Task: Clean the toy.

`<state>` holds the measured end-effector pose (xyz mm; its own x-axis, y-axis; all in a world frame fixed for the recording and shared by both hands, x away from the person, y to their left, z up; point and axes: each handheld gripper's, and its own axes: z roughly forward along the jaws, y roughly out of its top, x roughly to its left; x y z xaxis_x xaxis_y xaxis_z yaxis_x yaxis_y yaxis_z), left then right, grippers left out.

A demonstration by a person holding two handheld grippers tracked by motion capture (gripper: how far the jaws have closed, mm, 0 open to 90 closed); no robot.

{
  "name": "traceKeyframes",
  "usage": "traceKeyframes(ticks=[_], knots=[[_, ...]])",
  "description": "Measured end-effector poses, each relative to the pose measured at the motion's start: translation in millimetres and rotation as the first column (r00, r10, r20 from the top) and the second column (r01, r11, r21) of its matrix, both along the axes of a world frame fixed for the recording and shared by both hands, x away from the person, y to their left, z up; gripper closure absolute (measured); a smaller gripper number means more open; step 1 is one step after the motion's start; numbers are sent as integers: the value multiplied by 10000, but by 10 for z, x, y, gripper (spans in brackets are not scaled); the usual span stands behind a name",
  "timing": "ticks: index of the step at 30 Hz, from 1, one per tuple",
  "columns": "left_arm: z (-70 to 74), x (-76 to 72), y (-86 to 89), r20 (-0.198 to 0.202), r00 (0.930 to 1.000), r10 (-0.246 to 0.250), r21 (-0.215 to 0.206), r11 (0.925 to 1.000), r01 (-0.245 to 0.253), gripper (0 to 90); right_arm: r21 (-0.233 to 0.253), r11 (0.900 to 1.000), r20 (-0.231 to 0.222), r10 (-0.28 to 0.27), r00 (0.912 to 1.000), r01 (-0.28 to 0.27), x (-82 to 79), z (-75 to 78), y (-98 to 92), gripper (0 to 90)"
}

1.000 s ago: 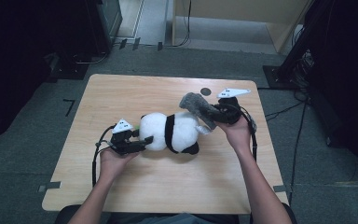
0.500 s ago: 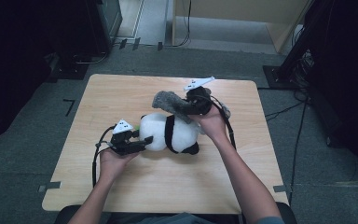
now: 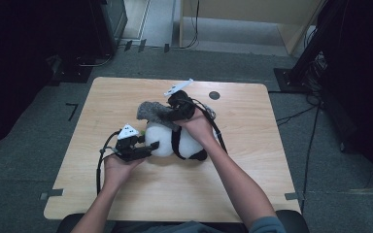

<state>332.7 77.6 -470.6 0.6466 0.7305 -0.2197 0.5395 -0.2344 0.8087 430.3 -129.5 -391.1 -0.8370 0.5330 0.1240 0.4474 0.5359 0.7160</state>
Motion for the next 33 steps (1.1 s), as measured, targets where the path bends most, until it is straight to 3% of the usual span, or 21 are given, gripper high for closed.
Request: traceKeyframes(ticks=[2, 10, 18, 24, 30, 33], knots=[[-1, 1, -3, -117, 9999, 48, 83, 10000, -47, 429, -412, 9991, -225, 89, 9997, -98, 13, -94, 57, 705], [16, 6, -10, -398, 9991, 133, 227, 9997, -124, 453, -670, 9978, -270, -44, 9996, 26, 29, -99, -27, 700], [5, 16, -1, -434, 9990, 115, 186, 9998, -107, 470, -869, 9949, -509, -562, 9971, 516, 119, -101, -343, 702], [1, 19, 4, -469, 9988, 108, 118, 9999, -103, 474, -816, 9916, -445, -1043, 9936, 1004, 162, -67, -603, 704], [-3, 21, 11, -483, 9988, 89, 75, 9999, -86, 476, -752, 9835, -483, -1681, 9846, 1642, 210, -99, -914, 717], [-3, 24, 15, -483, 9988, 94, 54, 9999, -92, 476, -494, 9806, -552, -1923, 9798, 1897, 207, -183, -1093, 718]])
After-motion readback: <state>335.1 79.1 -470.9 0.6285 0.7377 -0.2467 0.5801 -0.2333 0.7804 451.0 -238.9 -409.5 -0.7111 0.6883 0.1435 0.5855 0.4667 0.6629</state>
